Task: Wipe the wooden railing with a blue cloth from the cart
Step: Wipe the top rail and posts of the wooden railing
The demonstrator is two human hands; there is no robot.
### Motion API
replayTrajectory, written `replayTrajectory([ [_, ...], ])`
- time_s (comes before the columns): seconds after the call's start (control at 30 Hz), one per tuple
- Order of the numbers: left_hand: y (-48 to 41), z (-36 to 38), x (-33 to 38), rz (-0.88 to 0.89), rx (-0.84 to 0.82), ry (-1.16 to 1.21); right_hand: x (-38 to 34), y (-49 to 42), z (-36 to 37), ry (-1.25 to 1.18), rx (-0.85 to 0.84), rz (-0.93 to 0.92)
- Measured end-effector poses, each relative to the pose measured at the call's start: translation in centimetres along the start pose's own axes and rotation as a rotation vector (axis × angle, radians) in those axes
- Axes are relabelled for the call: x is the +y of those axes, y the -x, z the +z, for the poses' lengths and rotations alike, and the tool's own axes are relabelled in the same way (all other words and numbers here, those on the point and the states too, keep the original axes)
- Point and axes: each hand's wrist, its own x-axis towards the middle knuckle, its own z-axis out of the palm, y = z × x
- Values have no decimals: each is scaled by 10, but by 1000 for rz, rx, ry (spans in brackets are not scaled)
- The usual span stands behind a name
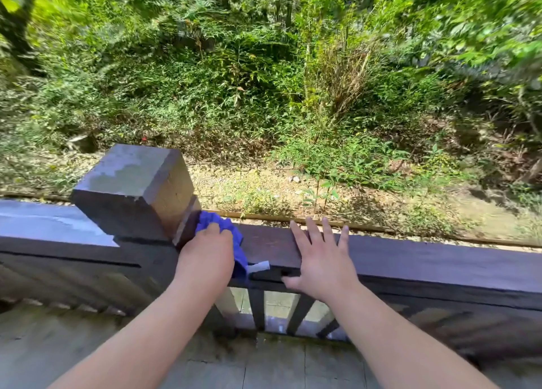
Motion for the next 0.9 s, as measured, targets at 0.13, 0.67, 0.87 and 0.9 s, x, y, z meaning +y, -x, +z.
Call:
replayTrajectory([
  [0.13,3,4,-4,-16,32,59,0,-1,1,-5,5,4],
  [0.67,9,0,105,120,12,168,27,18,-8,-150,28,-123],
  [0.87,11,2,148,251,43,275,45,26,-4,-199,49,-108],
  [0.9,10,2,148,269,52,276,45,25,-3,-207,51,-97],
])
